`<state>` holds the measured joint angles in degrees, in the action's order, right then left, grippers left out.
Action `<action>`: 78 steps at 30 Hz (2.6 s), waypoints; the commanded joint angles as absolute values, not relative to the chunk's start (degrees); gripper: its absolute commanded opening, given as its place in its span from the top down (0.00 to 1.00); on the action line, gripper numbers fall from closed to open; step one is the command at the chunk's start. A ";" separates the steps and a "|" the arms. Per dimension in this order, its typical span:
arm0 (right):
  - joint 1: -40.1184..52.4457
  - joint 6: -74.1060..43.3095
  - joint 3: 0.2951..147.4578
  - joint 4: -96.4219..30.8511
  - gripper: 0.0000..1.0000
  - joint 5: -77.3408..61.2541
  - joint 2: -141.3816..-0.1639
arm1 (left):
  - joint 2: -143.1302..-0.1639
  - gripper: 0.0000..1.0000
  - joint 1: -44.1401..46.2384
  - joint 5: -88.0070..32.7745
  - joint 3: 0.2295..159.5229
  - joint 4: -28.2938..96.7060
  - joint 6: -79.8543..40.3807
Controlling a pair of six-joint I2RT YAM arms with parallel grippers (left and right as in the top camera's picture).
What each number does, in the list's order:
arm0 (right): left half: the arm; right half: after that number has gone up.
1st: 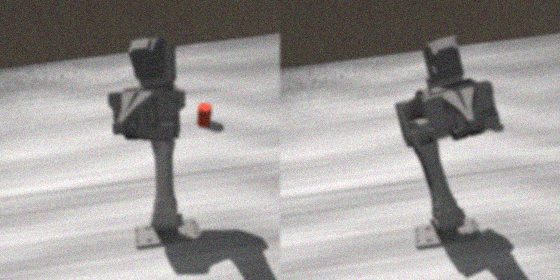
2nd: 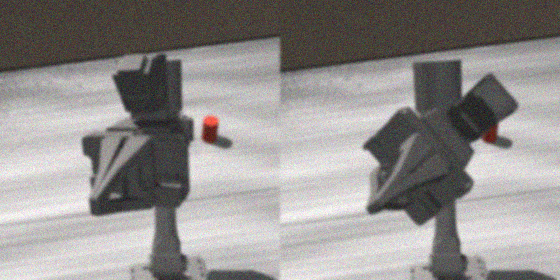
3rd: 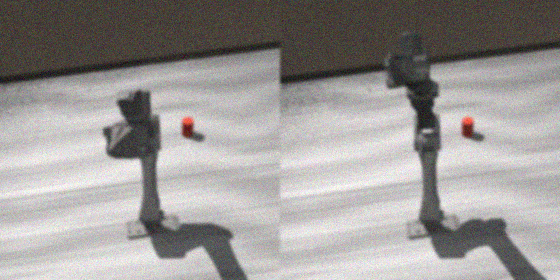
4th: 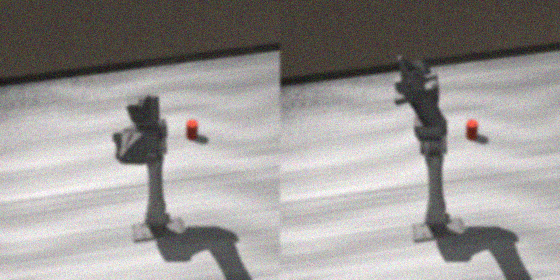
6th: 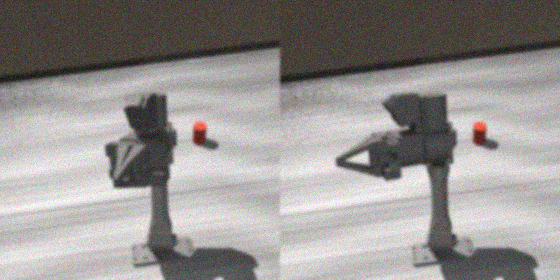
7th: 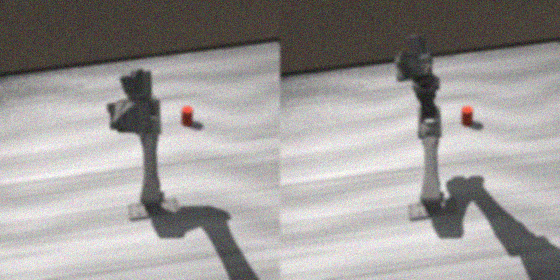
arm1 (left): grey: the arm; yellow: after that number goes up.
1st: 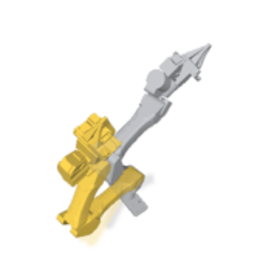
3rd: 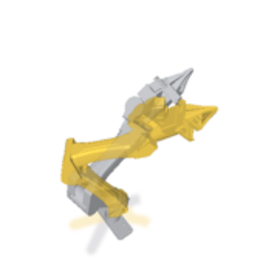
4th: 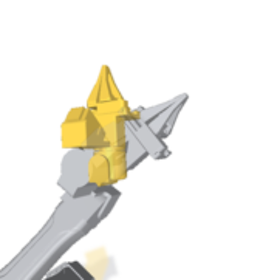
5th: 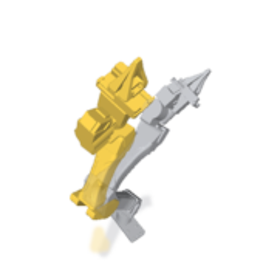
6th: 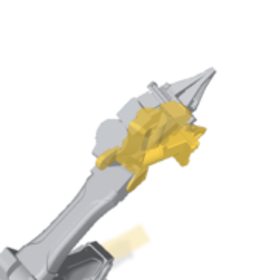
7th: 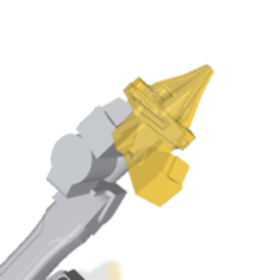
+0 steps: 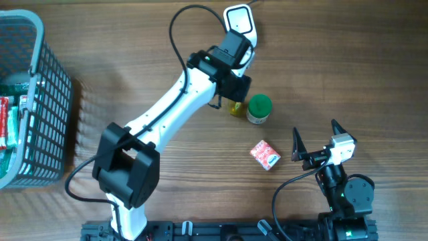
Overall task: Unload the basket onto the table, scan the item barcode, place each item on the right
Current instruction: 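Carry the Vim bottle out and set it beside the jar, then return the left gripper to the basket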
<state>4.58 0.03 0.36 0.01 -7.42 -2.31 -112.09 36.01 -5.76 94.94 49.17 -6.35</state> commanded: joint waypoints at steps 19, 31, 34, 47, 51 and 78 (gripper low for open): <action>4.60 -0.03 0.36 0.36 0.00 -6.85 -2.07 | -98.83 0.00 33.95 4.23 105.60 56.03 1.32; 4.60 -0.05 0.36 0.34 0.00 -6.85 -2.07 | -85.17 0.00 1.13 12.38 107.77 54.72 13.30; 4.60 -0.03 0.36 0.34 0.00 -6.85 -2.07 | -85.19 0.00 -10.20 12.75 107.74 55.53 15.03; 4.60 -0.03 0.36 0.34 0.00 -6.85 -2.07 | -85.27 0.00 -41.80 12.93 107.74 54.94 16.29; 4.60 -0.01 0.36 0.34 0.00 -6.85 -2.04 | -85.27 0.00 -41.80 12.93 107.74 54.94 16.29; 4.60 -0.05 0.36 0.34 0.00 -6.85 -2.07 | -85.27 0.00 -41.80 12.93 107.74 54.94 16.29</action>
